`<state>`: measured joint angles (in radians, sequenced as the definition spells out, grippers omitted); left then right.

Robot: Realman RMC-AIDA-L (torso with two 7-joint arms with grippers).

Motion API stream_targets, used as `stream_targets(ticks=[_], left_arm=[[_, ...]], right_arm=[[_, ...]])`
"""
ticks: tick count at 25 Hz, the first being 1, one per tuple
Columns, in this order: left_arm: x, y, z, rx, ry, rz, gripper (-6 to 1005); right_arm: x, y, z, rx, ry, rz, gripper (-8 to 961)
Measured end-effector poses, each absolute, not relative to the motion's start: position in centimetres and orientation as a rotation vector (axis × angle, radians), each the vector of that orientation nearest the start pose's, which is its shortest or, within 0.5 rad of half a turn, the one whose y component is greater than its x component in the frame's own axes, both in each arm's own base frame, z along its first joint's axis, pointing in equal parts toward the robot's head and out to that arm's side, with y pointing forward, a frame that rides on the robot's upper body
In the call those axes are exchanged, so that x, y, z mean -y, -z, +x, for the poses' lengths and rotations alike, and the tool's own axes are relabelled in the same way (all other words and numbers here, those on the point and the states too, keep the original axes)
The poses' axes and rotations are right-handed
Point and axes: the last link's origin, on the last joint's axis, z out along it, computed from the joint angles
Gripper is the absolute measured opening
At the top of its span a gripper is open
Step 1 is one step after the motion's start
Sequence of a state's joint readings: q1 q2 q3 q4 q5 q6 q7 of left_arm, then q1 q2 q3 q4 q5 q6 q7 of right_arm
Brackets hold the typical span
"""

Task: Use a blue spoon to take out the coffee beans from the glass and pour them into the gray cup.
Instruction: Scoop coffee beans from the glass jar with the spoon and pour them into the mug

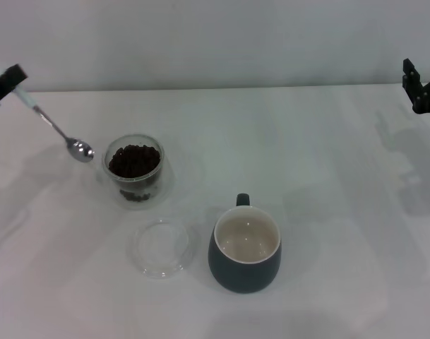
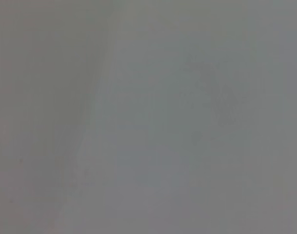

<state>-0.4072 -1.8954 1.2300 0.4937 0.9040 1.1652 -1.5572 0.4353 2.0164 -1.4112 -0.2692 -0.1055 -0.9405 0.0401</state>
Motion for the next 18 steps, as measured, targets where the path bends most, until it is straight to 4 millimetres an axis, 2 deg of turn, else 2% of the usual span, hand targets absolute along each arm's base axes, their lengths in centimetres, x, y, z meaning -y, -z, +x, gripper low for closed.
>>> stream_targets(ticks=[18], left_arm=[[-42.8, -3.1, -25.1, 1.101, 0.938, -2.109, 136]], right_arm=[[-36.5, -3.1, 34.6, -0.348, -0.421, -1.664, 524]])
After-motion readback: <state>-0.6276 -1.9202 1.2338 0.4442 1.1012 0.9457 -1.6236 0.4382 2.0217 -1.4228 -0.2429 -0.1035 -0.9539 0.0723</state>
